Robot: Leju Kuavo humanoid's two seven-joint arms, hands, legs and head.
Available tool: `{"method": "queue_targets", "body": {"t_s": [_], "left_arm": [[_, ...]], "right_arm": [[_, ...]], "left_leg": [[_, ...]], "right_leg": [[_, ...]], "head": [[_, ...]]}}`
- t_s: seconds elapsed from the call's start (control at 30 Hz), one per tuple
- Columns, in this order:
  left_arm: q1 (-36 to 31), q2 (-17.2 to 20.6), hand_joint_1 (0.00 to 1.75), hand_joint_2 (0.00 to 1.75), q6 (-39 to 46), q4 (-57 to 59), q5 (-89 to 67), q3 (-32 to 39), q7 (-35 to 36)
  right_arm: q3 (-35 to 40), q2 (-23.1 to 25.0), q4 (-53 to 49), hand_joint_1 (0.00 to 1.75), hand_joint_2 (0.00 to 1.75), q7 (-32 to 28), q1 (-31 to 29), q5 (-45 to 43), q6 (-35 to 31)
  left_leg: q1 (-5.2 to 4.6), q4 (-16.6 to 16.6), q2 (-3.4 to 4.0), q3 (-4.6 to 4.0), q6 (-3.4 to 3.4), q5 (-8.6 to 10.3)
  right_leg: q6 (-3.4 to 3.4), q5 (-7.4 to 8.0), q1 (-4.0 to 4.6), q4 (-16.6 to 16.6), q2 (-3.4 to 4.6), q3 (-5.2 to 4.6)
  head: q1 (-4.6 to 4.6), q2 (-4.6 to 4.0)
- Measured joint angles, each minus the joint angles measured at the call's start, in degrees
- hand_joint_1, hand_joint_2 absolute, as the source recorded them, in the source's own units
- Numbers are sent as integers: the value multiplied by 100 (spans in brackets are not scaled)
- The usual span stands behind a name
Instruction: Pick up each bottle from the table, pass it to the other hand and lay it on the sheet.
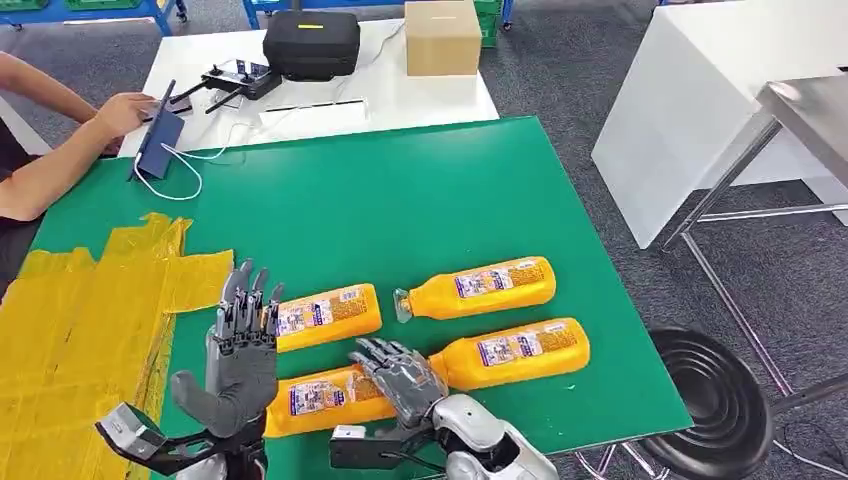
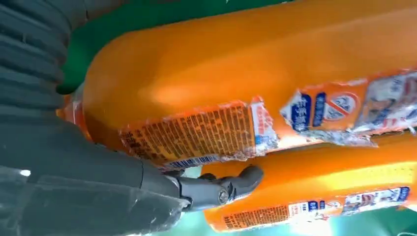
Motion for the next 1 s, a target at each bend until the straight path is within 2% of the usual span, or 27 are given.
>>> {"method": "queue_targets", "body": {"t_s": [0.07,0.1,0.13,0.17,0.3,0.87,0.93,1.0], "left_arm": [[-12,0,0,0,0,28,13,-4,0],[-18,0,0,0,0,44,17,-4,0],[-23,0,0,0,0,57,24,-7,0],[-26,0,0,0,0,66,37,-9,0],[-77,0,0,0,-2,123,79,-13,0],[-111,0,0,0,59,203,179,-9,0],[-109,-6,0,0,442,201,114,-2,13],[-89,-55,0,0,1230,164,-66,64,88]], "right_arm": [[44,2,103,0,175,-7,-82,-13,7],[61,2,155,7,175,-7,-121,-20,11],[74,2,195,143,175,-7,-151,-26,15],[96,2,243,166,175,-7,-186,-35,33],[177,2,431,175,175,-42,-324,-116,90],[236,-9,540,175,175,-76,-402,-291,74],[230,-11,536,175,175,-48,-353,-345,-78],[170,-11,466,175,175,18,-190,-422,-346]], "left_leg": [[0,0,2,5,0,0],[0,0,3,8,0,0],[0,0,3,11,0,0],[0,0,3,15,0,0],[1,0,9,28,0,0],[0,0,7,52,0,-2],[0,0,6,51,0,-2],[1,0,3,48,0,-2]], "right_leg": [[0,0,0,0,2,3],[0,0,0,-1,2,5],[0,0,0,-1,3,8],[0,0,1,-1,4,11],[-1,0,1,-1,6,22],[-1,0,0,-1,8,44],[-1,-1,0,-2,7,45],[-1,-1,0,-2,5,45]], "head": [[0,0],[0,0],[0,0],[0,0],[0,0],[0,0],[0,0],[0,0]]}}
